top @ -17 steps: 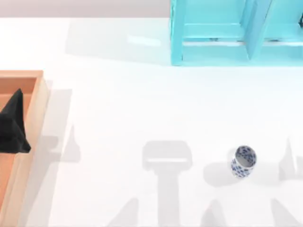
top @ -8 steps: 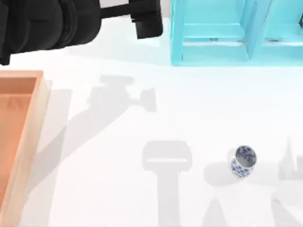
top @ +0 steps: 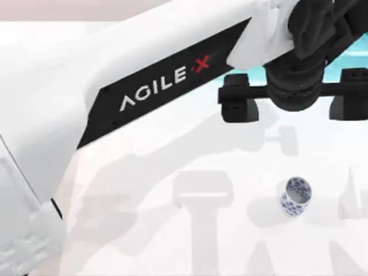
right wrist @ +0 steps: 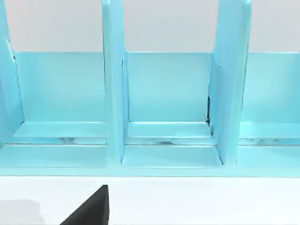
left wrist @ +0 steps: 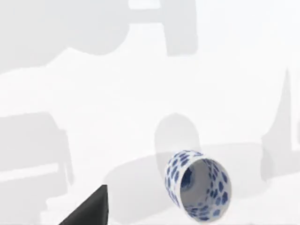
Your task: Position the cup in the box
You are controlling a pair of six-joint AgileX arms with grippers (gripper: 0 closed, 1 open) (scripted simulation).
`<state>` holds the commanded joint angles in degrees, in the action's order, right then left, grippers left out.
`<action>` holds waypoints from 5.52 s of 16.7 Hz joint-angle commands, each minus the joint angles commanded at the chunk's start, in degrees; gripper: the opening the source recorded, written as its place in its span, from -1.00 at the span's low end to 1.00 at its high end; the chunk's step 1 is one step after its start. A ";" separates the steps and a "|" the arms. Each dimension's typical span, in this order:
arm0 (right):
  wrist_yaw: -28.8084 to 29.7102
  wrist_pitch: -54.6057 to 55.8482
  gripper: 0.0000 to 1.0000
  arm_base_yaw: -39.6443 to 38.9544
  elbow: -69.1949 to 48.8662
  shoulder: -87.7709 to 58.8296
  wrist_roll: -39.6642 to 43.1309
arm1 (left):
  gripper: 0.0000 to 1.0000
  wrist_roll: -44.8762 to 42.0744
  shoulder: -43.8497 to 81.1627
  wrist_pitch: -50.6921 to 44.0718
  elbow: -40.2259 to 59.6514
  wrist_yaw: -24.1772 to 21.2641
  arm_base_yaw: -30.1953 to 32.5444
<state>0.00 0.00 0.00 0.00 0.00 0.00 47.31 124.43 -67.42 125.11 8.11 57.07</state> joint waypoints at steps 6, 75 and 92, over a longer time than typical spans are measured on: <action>0.00 0.00 1.00 0.00 0.00 0.00 0.00 | 1.00 11.00 20.45 -18.23 24.96 3.64 7.59; 0.00 0.00 1.00 0.00 0.00 0.00 0.00 | -1.00 -24.68 7.84 -5.71 2.48 -10.27 -40.97; 0.00 0.00 1.00 0.00 0.00 0.00 0.00 | -1.00 -62.09 -34.09 0.08 -46.25 -11.06 -70.79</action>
<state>0.00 0.00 0.00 0.00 0.00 0.00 -14.78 90.34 -67.33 78.86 -2.95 -13.73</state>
